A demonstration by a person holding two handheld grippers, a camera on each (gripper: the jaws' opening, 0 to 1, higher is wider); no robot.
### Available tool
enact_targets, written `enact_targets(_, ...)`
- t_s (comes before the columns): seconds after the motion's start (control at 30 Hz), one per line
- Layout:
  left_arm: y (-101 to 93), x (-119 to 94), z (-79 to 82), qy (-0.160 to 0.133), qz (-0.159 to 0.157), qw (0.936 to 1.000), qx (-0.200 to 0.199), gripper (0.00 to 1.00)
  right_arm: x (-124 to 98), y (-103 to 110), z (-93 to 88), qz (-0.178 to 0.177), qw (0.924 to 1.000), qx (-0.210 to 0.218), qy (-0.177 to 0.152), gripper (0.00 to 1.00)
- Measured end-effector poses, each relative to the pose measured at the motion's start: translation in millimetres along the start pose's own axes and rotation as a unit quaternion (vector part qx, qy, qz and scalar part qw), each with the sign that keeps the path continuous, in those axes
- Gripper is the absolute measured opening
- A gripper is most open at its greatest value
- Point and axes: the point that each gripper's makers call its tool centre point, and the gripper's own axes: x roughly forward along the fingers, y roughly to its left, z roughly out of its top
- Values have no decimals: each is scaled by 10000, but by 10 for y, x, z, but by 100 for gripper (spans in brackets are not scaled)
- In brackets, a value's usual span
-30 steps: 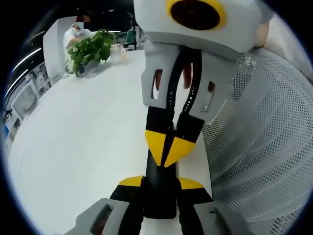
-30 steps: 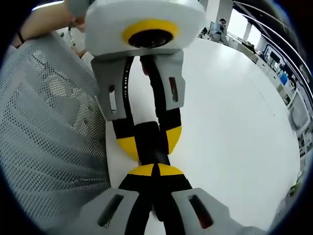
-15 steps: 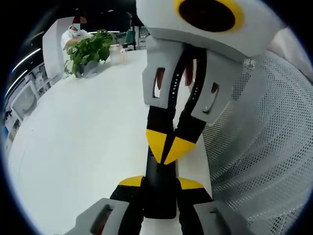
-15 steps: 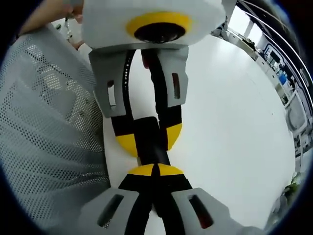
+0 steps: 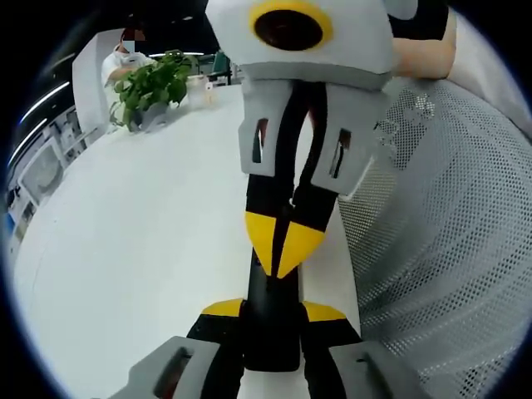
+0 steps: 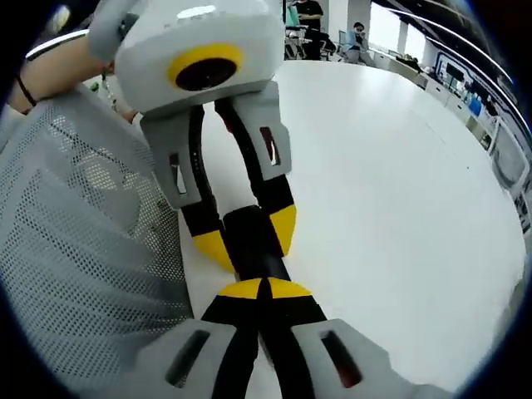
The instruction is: Press the specified remote control buttons in sequence, fully releasing each button before pressing the next.
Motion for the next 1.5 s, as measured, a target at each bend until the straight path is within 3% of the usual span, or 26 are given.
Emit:
enact_targets(0.23, -1, 5, -5, -7, 1, 10000, 14, 26, 2, 2, -5, 16, 10000, -13, 47, 0)
enact_targets(0.3, -3, 5, -3, -19, -3, 10000, 3, 26, -32, -80, -57, -154, 9997, -95, 132, 0)
enact_targets(0.37, -3, 4, -3, -33, -6, 10000, -14, 26, -52, -142, -57, -259, 9996, -71, 28, 7)
enact_targets(0.5, -4, 6, -2, -28, -9, 10000, -1, 26, -74, -140, -98, -165, 9999, -3, 45, 9)
enact_targets(0.6, -4, 5, -1, -30, -11, 10000, -5, 26, -88, -107, -127, -93, 9997, -192, 99, 9)
enact_targets(0.67, -5, 4, -2, -28, -11, 10000, 3, 26, -98, -74, -144, 14, 9982, -584, 123, 9)
enact_targets(0.97, -5, 3, -3, -31, -12, 10000, 4, 26, -115, -20, -180, 108, 9961, -868, 125, 17)
enact_targets(1.5, -3, 9, -4, -32, 26, 10000, 6, 26, -141, -70, -214, 98, 9964, -831, 119, 16)
